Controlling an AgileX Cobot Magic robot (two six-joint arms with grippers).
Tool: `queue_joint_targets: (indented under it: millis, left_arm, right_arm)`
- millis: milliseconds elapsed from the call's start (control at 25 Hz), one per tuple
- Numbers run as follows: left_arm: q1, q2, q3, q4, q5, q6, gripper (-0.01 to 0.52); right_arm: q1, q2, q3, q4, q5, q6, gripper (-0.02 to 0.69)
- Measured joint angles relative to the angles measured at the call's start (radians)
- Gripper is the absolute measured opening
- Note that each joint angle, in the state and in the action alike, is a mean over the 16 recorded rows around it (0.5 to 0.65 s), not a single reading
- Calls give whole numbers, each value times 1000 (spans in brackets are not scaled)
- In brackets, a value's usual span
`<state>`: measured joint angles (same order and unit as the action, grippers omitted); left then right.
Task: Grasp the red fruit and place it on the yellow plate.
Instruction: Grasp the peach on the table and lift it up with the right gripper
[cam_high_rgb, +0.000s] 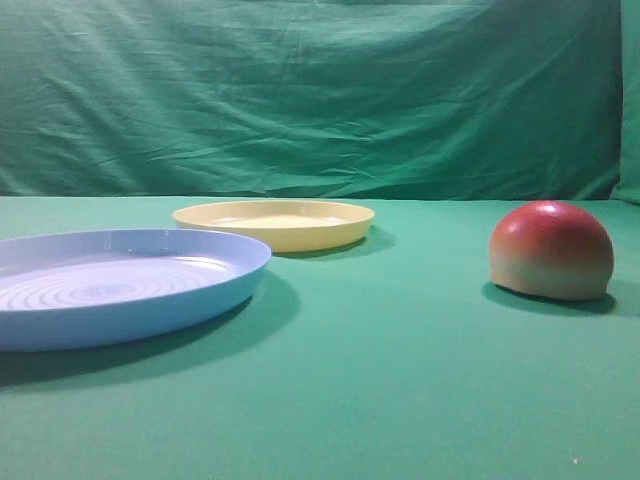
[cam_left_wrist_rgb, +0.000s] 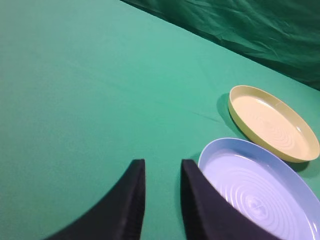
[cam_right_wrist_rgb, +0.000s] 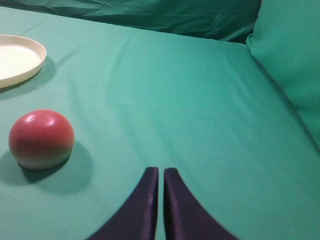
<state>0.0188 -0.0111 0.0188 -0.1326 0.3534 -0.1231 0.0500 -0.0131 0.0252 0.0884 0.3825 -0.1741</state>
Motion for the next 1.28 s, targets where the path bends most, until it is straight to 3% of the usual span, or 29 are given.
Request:
queue_joint_targets:
  millis: [880,1280]
  left_arm:
    - [0,0,0,0,0,0,157]
    - [0,0,0,0,0,0,157]
  right_arm:
    - [0,0,0,5,-6,-1,0]
    - [0,0,-19,162,-95,-5,0]
